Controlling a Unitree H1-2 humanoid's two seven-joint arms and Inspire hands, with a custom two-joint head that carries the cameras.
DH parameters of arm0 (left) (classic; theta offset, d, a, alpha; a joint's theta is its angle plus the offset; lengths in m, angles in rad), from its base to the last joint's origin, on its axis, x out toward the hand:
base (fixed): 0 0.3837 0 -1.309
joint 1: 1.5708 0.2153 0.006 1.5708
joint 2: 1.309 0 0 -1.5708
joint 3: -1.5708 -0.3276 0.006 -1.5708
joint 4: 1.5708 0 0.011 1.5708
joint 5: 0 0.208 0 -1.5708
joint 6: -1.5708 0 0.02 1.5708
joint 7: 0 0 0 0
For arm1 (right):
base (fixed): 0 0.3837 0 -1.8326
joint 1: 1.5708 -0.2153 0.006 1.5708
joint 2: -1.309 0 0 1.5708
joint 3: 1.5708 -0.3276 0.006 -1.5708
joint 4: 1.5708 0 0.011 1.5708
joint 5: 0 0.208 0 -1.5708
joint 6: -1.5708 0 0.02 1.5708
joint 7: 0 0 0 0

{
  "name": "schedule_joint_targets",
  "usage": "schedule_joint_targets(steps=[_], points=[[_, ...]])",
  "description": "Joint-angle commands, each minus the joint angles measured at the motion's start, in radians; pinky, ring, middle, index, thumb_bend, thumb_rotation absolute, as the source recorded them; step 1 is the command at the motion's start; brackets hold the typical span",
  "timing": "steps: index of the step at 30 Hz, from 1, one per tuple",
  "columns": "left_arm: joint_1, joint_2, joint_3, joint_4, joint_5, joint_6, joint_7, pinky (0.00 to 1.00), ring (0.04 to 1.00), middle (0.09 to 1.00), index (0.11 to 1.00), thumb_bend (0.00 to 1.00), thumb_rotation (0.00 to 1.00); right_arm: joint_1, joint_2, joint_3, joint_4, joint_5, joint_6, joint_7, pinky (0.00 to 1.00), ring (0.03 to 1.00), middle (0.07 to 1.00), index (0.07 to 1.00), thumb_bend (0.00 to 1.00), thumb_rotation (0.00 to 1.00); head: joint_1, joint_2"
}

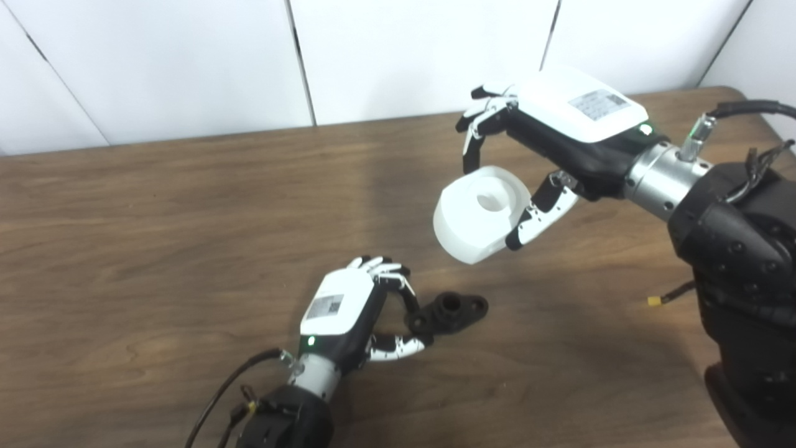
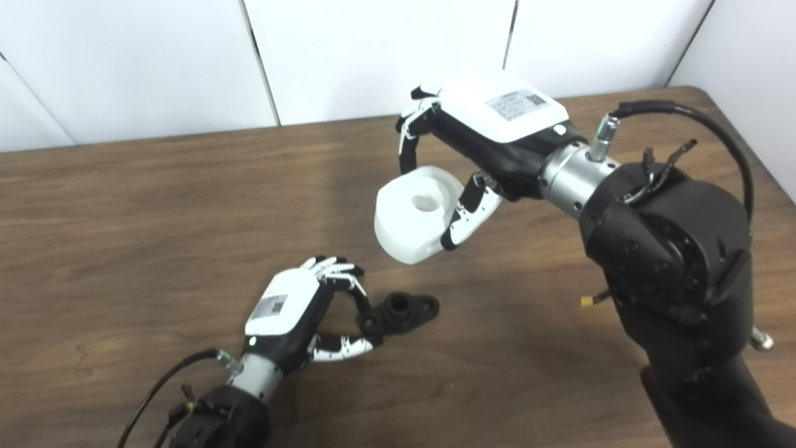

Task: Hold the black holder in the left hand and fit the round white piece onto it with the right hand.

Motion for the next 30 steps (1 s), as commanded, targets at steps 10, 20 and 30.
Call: schedule_joint_targets(steps=[10,20,30], points=[[-0.018,-0.008,-0.006,-0.014,0.010,0.006,-0.015,0.95,0.889,0.810,0.487,0.52,0.06,-0.018,-0.016,0.018,0.010,0.008,0.006,0.095,0.82,0.927,0.804,0.481,0.53,0.14,-0.005,0.006],[-0.021,-0.008,-0.005,-0.014,0.007,0.005,-0.015,0.95,0.888,0.809,0.487,0.52,0.06,-0.002,-0.042,0.071,0.025,0.040,0.002,0.076,0.82,0.936,0.805,0.482,0.52,0.13,-0.010,0.012],[-0.021,-0.009,-0.005,-0.011,0.007,0.005,-0.012,0.95,0.889,0.810,0.487,0.52,0.06,0.021,-0.058,0.129,0.046,0.036,-0.002,0.063,0.84,0.939,0.807,0.482,0.53,0.14,-0.009,0.011]])
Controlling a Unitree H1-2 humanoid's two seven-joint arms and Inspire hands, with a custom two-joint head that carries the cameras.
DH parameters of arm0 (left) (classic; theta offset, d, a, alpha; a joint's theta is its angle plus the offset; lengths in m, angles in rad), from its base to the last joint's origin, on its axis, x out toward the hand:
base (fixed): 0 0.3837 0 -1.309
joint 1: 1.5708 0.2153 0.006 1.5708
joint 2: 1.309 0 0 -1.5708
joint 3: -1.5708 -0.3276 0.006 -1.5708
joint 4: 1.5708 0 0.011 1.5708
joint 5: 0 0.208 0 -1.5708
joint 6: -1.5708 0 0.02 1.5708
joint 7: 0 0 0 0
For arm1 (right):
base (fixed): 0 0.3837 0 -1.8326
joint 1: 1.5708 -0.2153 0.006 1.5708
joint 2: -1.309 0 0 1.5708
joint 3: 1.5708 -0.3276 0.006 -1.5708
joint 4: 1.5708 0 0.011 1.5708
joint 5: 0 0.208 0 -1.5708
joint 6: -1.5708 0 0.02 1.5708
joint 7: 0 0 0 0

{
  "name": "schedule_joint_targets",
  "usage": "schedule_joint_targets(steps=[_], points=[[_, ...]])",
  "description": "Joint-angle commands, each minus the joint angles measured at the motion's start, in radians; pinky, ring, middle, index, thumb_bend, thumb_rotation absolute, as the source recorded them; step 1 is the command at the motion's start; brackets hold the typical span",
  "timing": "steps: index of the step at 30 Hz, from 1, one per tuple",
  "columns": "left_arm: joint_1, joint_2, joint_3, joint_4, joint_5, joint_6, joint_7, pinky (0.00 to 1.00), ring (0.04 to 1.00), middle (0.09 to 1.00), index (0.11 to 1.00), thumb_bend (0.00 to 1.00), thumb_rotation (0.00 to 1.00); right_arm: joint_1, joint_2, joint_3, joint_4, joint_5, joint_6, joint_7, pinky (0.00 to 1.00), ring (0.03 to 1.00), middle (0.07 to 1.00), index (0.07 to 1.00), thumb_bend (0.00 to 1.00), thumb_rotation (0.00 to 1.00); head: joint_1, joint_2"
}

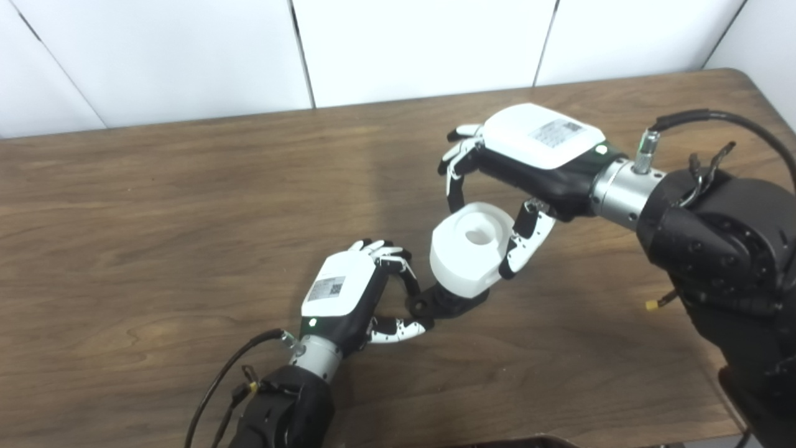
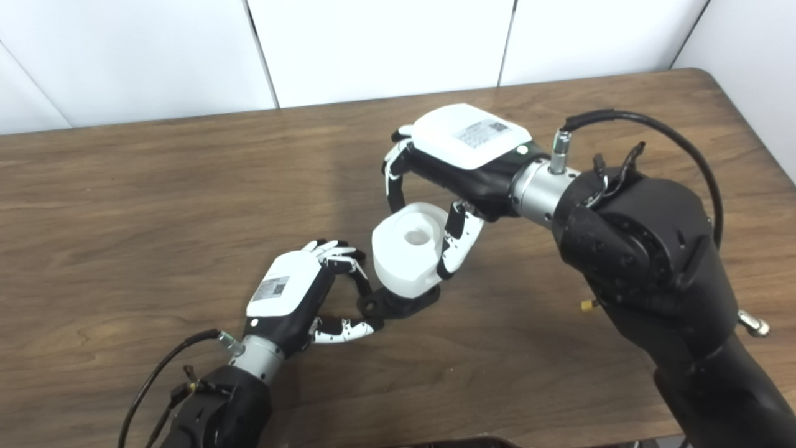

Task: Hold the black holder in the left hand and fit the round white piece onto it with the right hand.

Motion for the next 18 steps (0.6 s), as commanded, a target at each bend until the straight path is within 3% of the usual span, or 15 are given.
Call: schedule_joint_targets(steps=[1,18], points=[[-0.012,-0.009,-0.003,-0.010,0.007,-0.003,-0.003,0.95,0.889,0.810,0.487,0.52,0.06,-0.024,-0.014,0.001,-0.013,-0.010,0.000,0.063,0.84,0.940,0.809,0.482,0.53,0.14,0.000,0.000],[-0.014,-0.011,-0.005,-0.021,0.008,0.004,-0.015,0.95,0.891,0.812,0.487,0.52,0.06,0.008,0.018,0.027,0.016,-0.033,-0.026,-0.004,0.85,0.940,0.814,0.481,0.53,0.14,0.000,0.006]])
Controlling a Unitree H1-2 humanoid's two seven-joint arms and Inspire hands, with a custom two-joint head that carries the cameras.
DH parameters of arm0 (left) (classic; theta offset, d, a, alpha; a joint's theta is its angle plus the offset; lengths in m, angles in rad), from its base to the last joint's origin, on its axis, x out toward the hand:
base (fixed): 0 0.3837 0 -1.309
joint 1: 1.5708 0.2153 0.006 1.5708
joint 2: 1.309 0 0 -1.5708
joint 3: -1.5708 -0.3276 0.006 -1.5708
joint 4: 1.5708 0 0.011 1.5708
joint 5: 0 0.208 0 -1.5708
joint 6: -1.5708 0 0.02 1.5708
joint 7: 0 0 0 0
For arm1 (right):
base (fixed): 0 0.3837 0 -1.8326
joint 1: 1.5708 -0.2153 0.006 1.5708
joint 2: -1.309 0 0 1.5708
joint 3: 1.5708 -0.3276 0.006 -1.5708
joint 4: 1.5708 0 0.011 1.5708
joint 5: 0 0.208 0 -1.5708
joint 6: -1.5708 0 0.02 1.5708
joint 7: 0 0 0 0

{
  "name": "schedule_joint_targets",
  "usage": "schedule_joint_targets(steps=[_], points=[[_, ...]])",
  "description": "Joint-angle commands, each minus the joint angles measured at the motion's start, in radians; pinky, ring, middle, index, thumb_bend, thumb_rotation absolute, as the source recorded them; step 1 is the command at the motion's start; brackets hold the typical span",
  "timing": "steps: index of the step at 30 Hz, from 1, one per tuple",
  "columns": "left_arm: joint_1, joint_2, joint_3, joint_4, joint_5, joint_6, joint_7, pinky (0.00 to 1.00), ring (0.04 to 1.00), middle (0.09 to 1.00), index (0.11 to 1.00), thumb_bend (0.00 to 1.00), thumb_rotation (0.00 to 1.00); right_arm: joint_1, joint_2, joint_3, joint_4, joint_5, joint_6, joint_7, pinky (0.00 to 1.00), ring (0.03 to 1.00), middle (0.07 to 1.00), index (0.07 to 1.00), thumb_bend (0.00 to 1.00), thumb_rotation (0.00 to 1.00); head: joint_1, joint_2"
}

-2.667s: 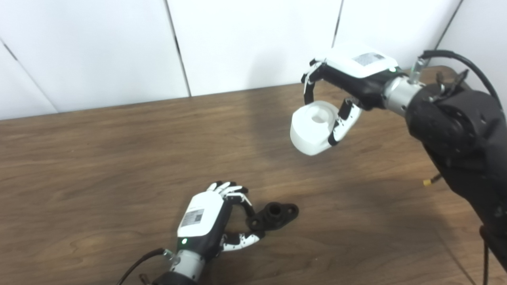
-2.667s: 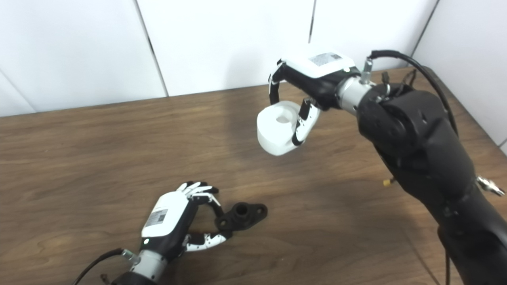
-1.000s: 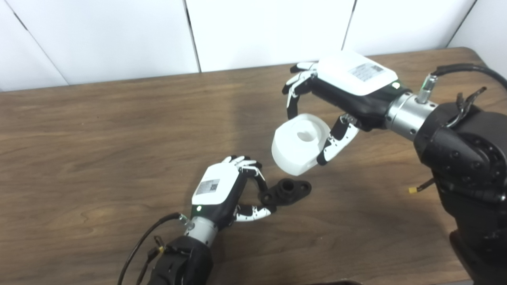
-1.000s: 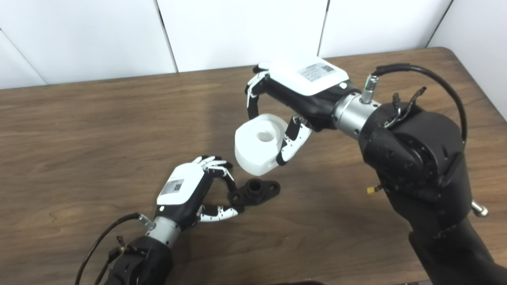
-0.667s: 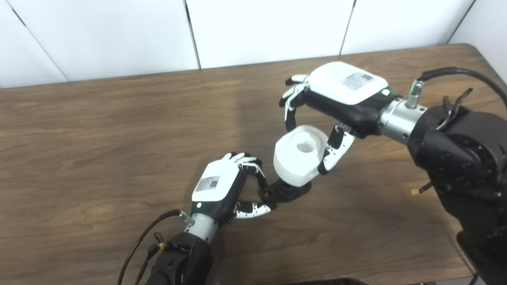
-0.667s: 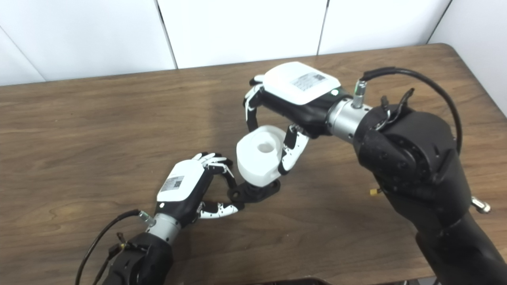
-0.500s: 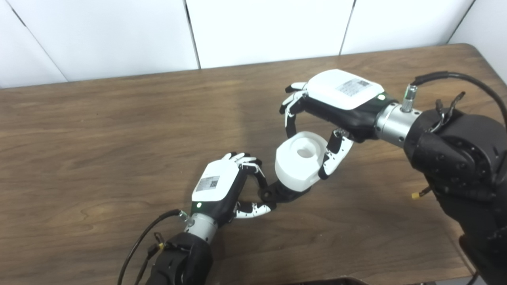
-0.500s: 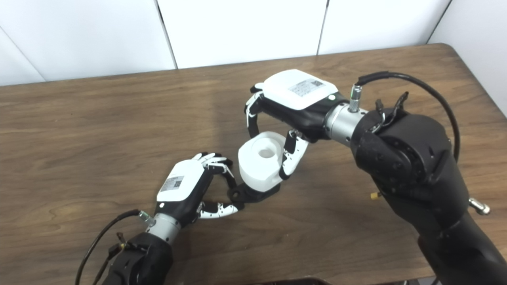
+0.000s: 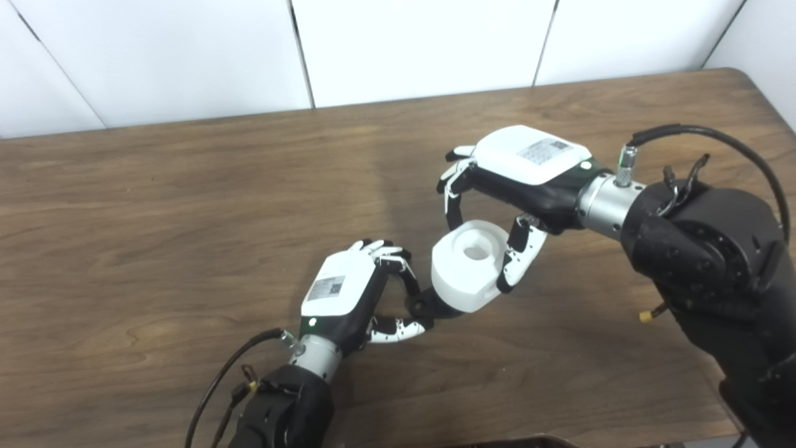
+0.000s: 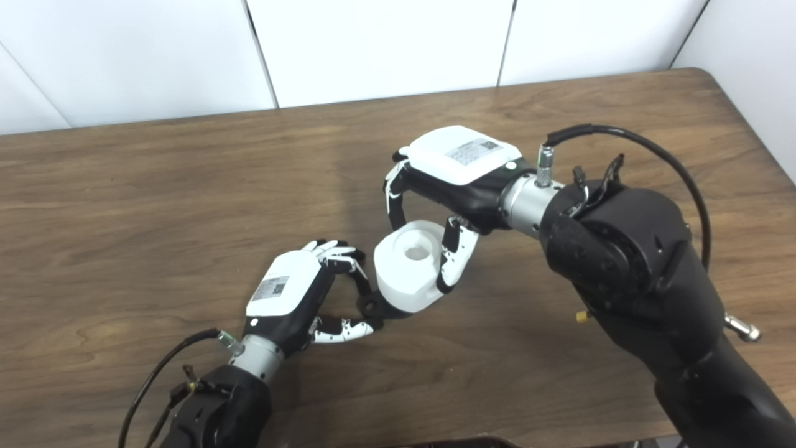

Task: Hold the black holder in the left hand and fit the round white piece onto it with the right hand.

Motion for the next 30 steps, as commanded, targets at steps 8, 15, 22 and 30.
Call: schedule_joint_targets(steps=[8,15,22,30], points=[[-0.013,-0.011,-0.005,-0.017,0.010,0.001,-0.013,0.95,0.893,0.812,0.487,0.52,0.06,0.004,0.028,-0.023,-0.025,-0.024,-0.026,-0.020,0.86,0.936,0.815,0.481,0.53,0.14,0.000,0.001],[-0.014,-0.015,-0.004,-0.021,0.014,0.004,-0.019,0.95,0.891,0.811,0.487,0.52,0.06,0.012,0.053,-0.026,-0.036,-0.047,-0.018,0.004,0.85,0.939,0.817,0.481,0.53,0.14,0.004,0.006],[-0.013,-0.015,-0.001,-0.024,0.010,0.004,-0.024,0.96,0.895,0.813,0.487,0.52,0.06,0.023,0.070,-0.027,-0.033,-0.063,-0.024,-0.001,0.85,0.934,0.818,0.482,0.53,0.13,0.004,0.010],[-0.013,-0.014,-0.003,-0.026,0.013,0.003,-0.025,0.96,0.893,0.812,0.487,0.52,0.06,0.026,0.085,-0.030,-0.033,-0.083,-0.040,-0.006,0.87,0.938,0.820,0.482,0.52,0.13,0.002,0.013]])
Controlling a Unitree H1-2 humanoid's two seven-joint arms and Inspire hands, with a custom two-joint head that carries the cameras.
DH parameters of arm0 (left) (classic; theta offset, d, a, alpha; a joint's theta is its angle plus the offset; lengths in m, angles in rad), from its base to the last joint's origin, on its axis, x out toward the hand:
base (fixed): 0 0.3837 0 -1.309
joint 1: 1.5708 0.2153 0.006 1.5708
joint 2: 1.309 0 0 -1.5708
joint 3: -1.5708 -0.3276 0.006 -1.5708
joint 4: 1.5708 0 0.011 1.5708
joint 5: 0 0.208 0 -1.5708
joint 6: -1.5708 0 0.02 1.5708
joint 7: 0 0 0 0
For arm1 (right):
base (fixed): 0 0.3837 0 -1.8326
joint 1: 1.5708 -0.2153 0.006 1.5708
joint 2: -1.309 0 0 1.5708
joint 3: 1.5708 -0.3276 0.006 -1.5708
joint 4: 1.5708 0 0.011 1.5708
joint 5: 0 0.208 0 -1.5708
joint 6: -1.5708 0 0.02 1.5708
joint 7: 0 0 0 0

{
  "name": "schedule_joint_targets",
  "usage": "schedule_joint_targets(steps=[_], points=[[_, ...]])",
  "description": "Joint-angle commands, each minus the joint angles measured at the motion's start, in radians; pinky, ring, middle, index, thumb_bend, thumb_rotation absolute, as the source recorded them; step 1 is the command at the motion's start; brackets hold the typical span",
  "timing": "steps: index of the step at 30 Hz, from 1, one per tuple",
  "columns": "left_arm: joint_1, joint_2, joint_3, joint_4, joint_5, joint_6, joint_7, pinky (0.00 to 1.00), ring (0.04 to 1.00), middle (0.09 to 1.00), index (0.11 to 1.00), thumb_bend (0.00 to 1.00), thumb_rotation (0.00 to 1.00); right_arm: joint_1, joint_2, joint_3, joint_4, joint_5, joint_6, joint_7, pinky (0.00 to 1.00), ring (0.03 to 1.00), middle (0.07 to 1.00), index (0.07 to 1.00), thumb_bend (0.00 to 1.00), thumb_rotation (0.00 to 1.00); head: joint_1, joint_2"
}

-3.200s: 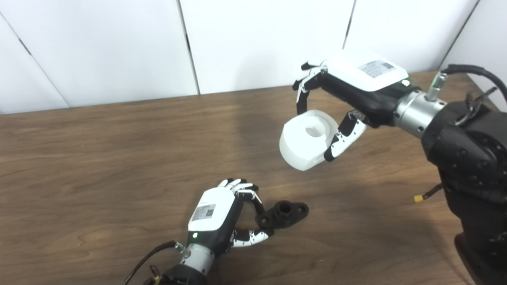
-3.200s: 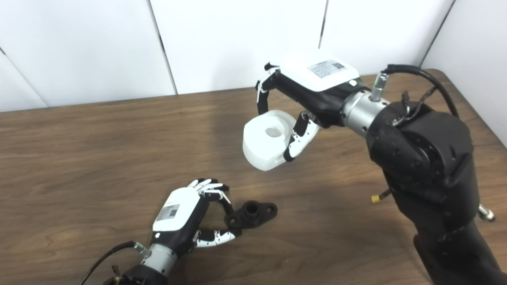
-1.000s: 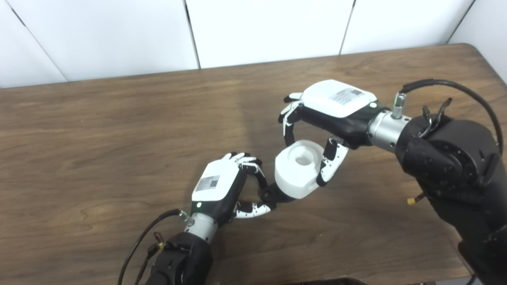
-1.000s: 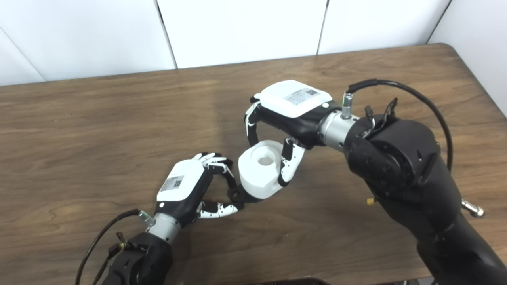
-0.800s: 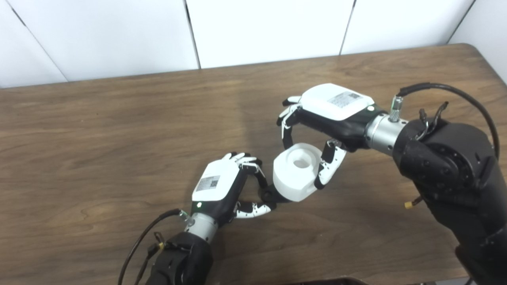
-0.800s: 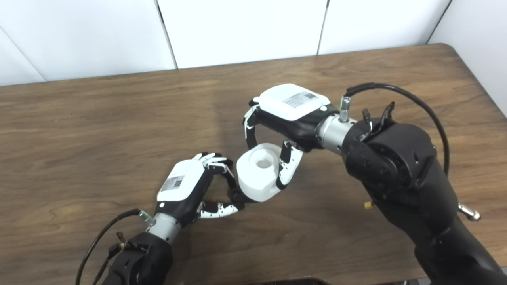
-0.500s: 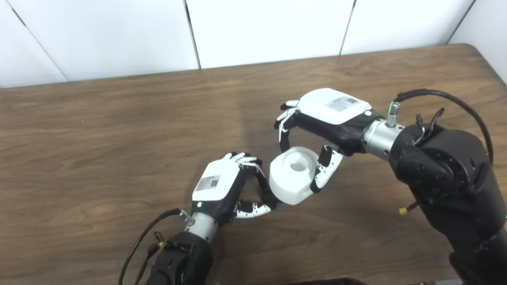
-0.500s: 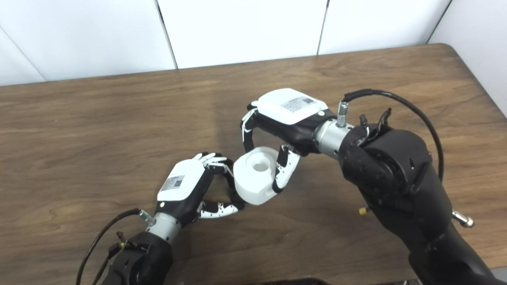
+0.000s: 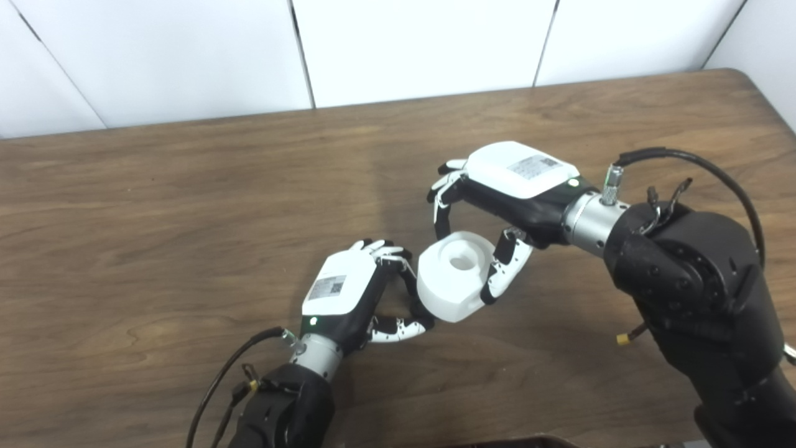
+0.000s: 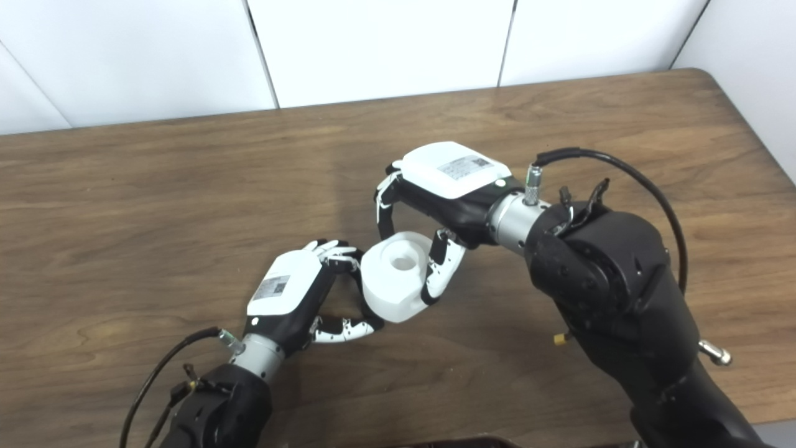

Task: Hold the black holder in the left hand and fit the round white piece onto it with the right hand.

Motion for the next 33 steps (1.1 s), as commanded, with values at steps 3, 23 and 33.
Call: schedule_joint_targets(steps=[3,23,33], points=[[-0.012,-0.010,-0.005,-0.021,0.011,-0.002,-0.004,0.95,0.892,0.811,0.487,0.52,0.06,-0.031,0.007,-0.020,-0.032,-0.019,-0.028,0.003,0.86,0.939,0.822,0.482,0.52,0.13,-0.002,0.001],[-0.011,-0.011,-0.004,-0.021,0.010,-0.002,-0.008,0.95,0.891,0.809,0.487,0.52,0.06,-0.008,0.021,-0.026,-0.040,-0.048,-0.069,0.000,0.86,0.931,0.816,0.481,0.53,0.13,-0.003,0.001],[-0.013,-0.008,-0.005,-0.023,0.013,-0.002,-0.013,0.95,0.893,0.812,0.487,0.52,0.06,0.009,0.037,-0.040,-0.049,-0.054,-0.077,-0.001,0.85,0.925,0.816,0.481,0.52,0.13,-0.002,0.002]])
